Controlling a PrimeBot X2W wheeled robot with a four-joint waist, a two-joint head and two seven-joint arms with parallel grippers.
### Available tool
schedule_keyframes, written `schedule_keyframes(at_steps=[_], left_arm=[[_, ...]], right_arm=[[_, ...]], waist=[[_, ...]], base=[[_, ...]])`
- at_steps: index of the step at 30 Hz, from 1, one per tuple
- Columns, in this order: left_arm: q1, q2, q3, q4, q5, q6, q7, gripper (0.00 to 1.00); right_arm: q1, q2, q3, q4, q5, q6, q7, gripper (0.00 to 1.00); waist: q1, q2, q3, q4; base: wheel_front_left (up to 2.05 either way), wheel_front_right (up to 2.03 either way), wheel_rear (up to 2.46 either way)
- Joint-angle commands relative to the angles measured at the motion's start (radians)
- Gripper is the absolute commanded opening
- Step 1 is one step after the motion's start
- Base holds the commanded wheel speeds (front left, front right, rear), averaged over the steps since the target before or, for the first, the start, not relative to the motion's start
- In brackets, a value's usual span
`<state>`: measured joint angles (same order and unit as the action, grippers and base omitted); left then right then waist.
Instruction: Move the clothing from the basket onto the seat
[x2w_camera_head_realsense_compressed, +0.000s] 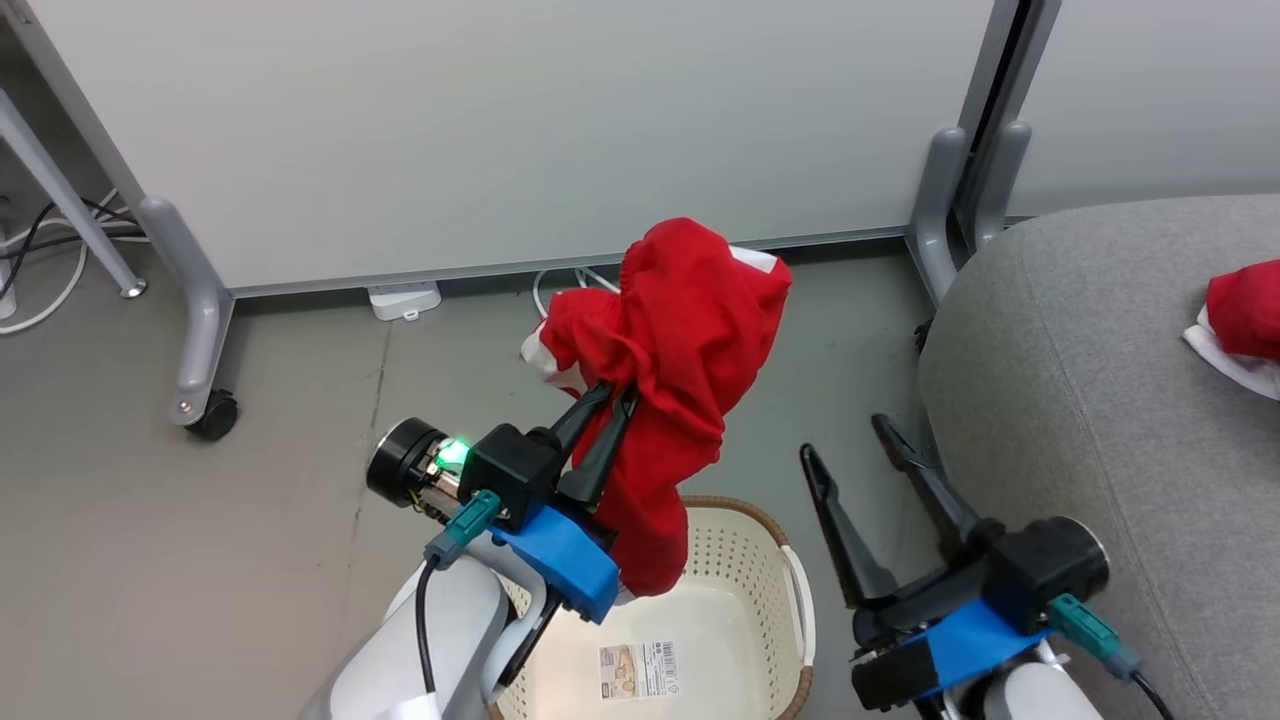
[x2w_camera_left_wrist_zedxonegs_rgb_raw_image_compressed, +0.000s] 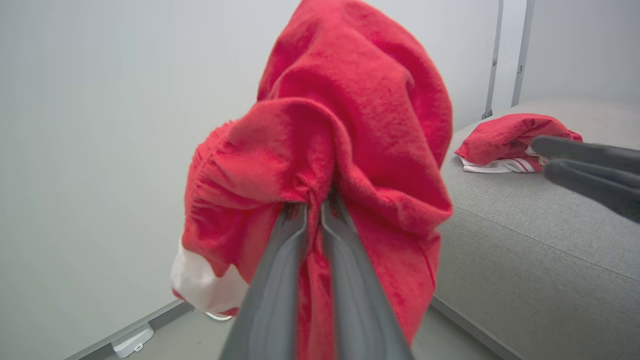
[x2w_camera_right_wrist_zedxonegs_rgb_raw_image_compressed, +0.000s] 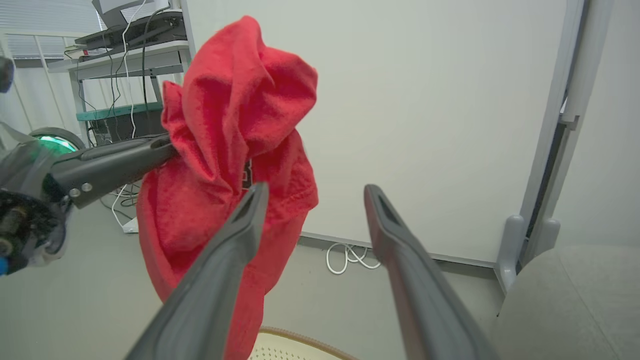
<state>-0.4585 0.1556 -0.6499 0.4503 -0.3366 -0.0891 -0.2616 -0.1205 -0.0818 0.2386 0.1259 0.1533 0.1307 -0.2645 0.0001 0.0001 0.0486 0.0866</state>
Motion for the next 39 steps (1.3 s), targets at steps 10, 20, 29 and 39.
schedule_keyframes(at_steps=[10,20,29,39], left_arm=[[-0.073,-0.047,-0.027,0.006,0.032,-0.024,-0.005,0.00],[-0.101,-0.082,-0.056,-0.003,0.039,-0.033,-0.005,0.00],[-0.104,-0.095,-0.061,0.002,0.038,-0.038,-0.005,0.00],[-0.091,-0.099,-0.049,0.006,0.047,-0.042,-0.005,0.00]], right_arm=[[-0.174,0.017,0.164,0.161,0.057,0.000,0.000,1.00],[-0.286,0.031,0.222,0.289,0.113,0.000,0.000,1.00],[-0.309,0.032,0.251,0.287,0.160,0.000,0.000,0.00],[-0.301,0.032,0.252,0.293,0.161,0.000,0.000,0.00]], waist=[[-0.0001,-0.0001,0.043,0.055],[-0.0001,-0.0001,0.070,0.088],[-0.0001,-0.0001,0.069,0.095],[-0.0001,-0.0001,0.059,0.089]], base=[[0.00,0.00,0.00],[0.00,0.00,0.00],[0.00,0.00,0.00],[0.00,0.00,0.00]])
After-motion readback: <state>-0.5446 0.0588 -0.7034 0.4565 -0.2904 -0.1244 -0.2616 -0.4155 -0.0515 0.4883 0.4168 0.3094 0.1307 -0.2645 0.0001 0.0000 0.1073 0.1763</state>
